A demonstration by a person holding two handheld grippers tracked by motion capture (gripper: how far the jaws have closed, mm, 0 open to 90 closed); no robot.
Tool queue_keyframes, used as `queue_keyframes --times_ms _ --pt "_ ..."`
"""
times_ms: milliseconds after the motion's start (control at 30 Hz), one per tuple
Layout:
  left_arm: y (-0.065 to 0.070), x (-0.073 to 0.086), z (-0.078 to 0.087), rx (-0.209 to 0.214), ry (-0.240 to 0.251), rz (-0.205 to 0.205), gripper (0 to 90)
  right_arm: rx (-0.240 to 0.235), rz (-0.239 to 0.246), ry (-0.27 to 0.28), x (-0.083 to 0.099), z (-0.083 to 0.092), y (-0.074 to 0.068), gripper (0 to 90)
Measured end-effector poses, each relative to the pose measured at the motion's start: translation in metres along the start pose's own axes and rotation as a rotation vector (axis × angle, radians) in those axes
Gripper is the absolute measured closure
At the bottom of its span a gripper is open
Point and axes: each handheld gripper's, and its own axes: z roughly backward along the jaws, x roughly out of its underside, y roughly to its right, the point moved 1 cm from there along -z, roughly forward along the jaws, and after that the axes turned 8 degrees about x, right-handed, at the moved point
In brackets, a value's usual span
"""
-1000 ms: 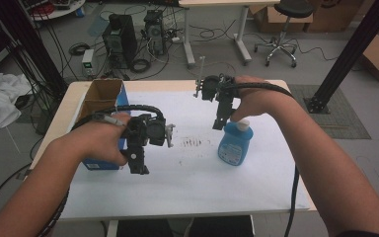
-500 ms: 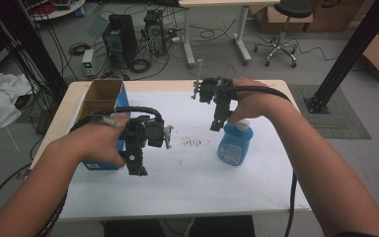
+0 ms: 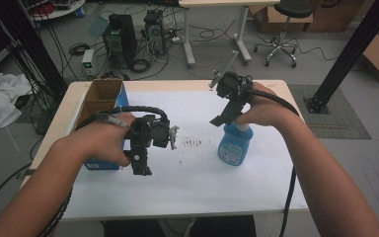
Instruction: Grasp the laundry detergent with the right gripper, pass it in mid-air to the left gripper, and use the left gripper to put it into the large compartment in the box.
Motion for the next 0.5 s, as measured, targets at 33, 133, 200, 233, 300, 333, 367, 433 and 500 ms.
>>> queue_keyframes --times_ms 33,133,200,233,300,333,367,433,500 --pt "0.0 0.0 0.0 0.0 -0.001 -0.001 0.1 -0.002 -0.01 0.017 0.003 0.002 0.0 0.0" --pt "0.0 -0.001 -0.001 0.002 -0.001 -0.003 0.1 -0.003 -0.031 0.058 0.012 0.008 -0.001 0.0" --pt "0.001 -0.002 -0.002 0.004 -0.002 -0.005 0.1 -0.001 -0.043 0.082 0.019 0.012 -0.002 0.0" --pt "0.001 -0.002 -0.002 0.004 -0.002 -0.004 0.1 0.002 -0.05 0.097 0.022 0.014 -0.002 0.0" --pt "0.002 -0.003 -0.002 0.003 -0.003 -0.008 0.1 -0.001 -0.07 0.133 0.03 0.02 -0.003 0.0" --pt "0.002 -0.003 -0.002 0.003 -0.004 -0.011 0.1 0.007 -0.075 0.153 0.033 0.023 -0.003 0.0" --pt "0.003 -0.003 -0.001 0.0 -0.005 -0.01 0.1 0.013 -0.083 0.166 0.037 0.026 -0.003 0.0" --pt "0.003 -0.003 -0.001 -0.003 -0.005 -0.011 0.1 0.023 -0.098 0.202 0.046 0.032 -0.005 0.0" --pt "0.004 -0.004 0.002 -0.007 -0.008 -0.012 0.1 0.031 -0.11 0.229 0.054 0.038 -0.006 0.0"
